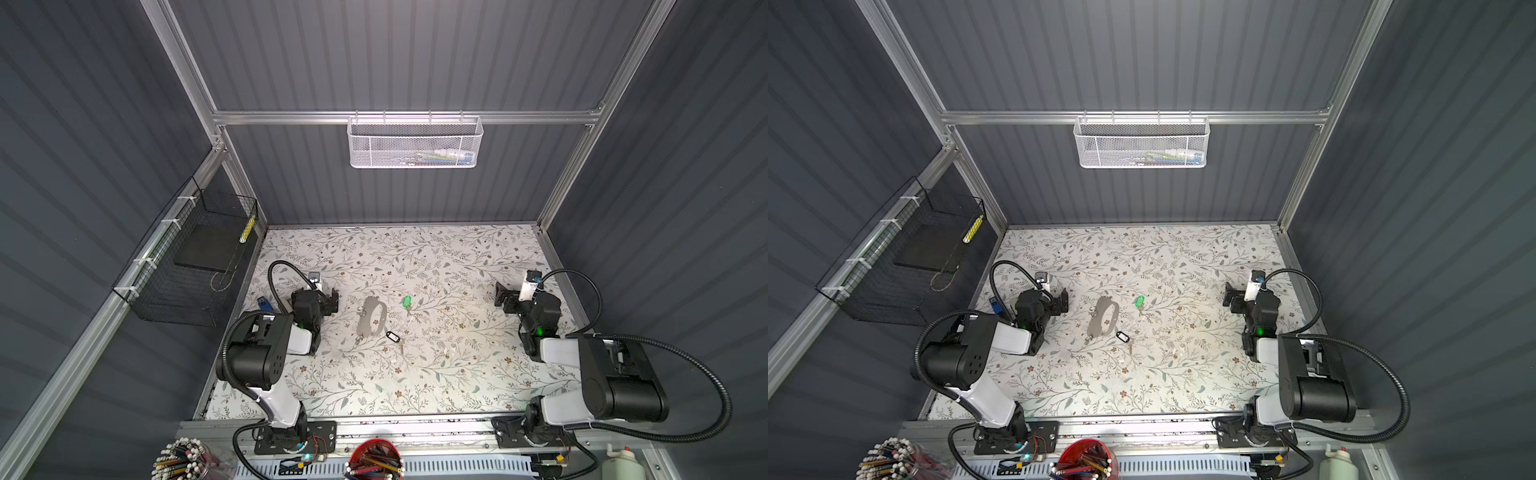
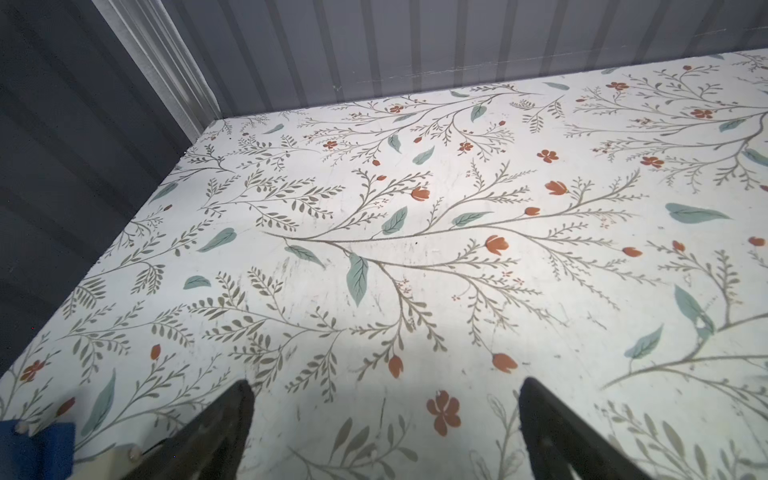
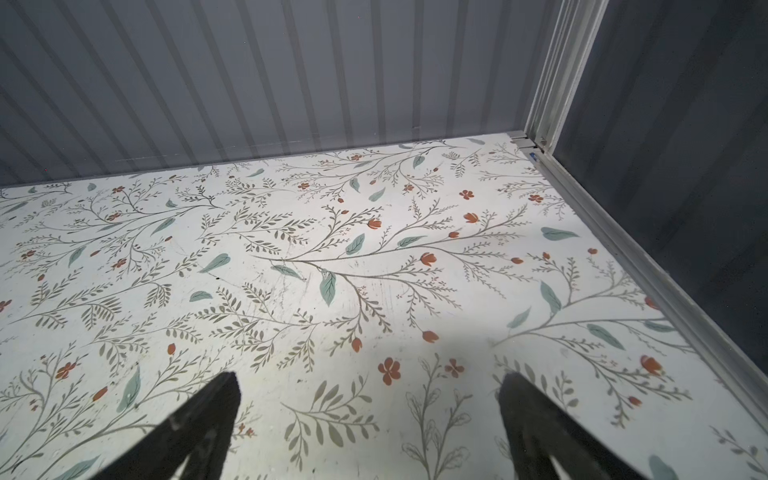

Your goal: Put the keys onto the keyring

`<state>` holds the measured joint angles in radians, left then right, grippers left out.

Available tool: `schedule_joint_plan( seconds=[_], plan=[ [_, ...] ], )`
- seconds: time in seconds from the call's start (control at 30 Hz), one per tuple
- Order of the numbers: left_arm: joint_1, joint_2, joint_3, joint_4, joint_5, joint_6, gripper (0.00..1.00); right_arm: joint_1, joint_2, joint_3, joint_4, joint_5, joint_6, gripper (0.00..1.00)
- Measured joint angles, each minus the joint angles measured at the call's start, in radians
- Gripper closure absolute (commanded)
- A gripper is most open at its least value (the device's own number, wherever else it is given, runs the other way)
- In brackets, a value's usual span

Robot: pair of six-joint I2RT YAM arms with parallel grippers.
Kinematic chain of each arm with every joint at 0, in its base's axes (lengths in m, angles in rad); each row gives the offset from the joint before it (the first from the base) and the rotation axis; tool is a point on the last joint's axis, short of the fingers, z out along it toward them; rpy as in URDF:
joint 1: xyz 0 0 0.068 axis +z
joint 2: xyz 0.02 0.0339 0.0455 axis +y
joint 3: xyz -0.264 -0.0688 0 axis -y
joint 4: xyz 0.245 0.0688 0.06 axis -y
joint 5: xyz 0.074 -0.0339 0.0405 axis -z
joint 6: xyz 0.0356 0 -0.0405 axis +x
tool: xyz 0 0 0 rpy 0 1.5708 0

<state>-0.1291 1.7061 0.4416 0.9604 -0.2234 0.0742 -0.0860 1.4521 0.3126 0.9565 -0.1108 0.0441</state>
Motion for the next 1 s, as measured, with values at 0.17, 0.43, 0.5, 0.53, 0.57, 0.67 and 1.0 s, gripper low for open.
schedule_joint_plan(
  seconds=[0.17,0.43,0.5,0.53,0.57,0.67,1.0],
  plan=[
    [0.000,0.000,0.000,-0.001,0.000,0.000,0.00,0.000,0.000,0.000,0.000,-0.005,-0.001,0.01],
    [0.007,0.000,0.000,-0.013,0.005,0.000,0.00,0.000,0.000,0.000,0.000,-0.020,-0.002,0.01],
    [0.013,0.000,0.000,-0.020,0.008,-0.001,0.00,-0.001,0.000,0.000,0.000,-0.022,-0.002,0.01],
    [0.015,0.000,0.001,-0.024,0.012,-0.001,0.00,-0.001,0.000,0.000,0.000,-0.023,-0.002,0.01],
    [0.018,0.000,0.002,-0.027,0.016,-0.001,0.00,-0.001,0.000,0.000,0.000,-0.024,-0.002,0.01],
    [0.026,0.000,0.009,-0.037,0.028,-0.005,0.00,-0.003,0.000,0.000,0.000,-0.026,-0.001,0.01],
    [0.049,0.000,0.024,-0.065,0.066,-0.023,0.00,-0.011,0.000,0.000,0.000,-0.037,0.001,0.01]
  ],
)
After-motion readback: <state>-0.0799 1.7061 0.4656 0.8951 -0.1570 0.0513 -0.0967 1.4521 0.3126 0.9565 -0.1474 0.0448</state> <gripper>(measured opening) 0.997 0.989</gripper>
